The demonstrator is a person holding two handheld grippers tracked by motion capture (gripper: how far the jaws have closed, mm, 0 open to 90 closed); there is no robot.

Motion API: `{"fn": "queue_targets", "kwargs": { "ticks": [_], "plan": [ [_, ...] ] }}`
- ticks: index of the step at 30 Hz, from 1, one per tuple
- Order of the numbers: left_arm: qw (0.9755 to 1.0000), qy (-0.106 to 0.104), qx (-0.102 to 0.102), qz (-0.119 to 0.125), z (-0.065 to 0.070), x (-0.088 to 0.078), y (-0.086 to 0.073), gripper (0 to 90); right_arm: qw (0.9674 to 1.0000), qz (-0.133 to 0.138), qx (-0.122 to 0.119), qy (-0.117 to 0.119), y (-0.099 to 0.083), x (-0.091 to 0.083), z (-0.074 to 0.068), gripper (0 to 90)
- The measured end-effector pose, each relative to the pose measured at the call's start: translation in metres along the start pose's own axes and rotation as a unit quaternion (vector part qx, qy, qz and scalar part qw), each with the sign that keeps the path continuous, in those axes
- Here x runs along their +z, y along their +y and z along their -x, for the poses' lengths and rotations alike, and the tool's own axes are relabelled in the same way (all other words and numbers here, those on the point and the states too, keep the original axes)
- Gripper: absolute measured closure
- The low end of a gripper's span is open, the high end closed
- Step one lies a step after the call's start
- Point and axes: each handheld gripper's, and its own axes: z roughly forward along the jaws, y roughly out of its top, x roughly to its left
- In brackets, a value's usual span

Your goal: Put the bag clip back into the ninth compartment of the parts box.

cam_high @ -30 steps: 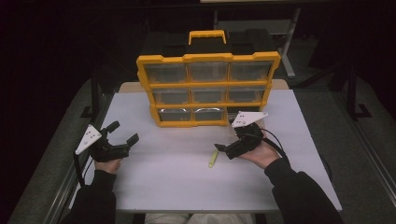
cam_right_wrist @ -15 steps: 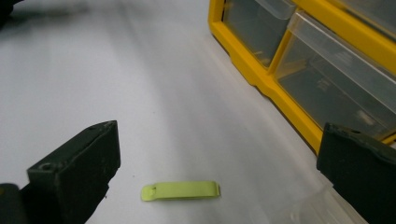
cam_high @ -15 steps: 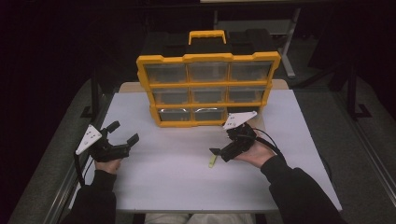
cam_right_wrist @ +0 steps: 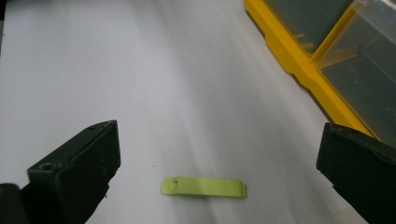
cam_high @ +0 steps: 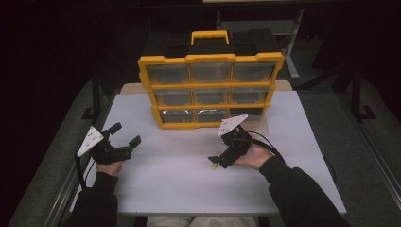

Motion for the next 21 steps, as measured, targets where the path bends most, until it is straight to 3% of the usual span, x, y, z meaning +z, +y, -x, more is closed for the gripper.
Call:
{"fn": "queue_targets", "kwargs": {
  "ticks": [8,16,21],
  "plan": [
    [1.0000,0.000,0.000,-0.001,0.000,0.000,0.000,0.2,0.9993,-0.033,-0.013,0.010,-0.004,0.009,-0.001,0.0],
    [1.0000,-0.001,0.000,-0.001,0.000,0.001,0.000,0.2,0.9986,-0.044,-0.022,0.022,-0.004,0.014,-0.003,0.0],
    [1.0000,-0.001,0.000,-0.001,0.000,0.001,0.000,0.2,0.9960,-0.070,-0.052,0.022,-0.004,0.019,-0.006,0.0]
  ]
}}
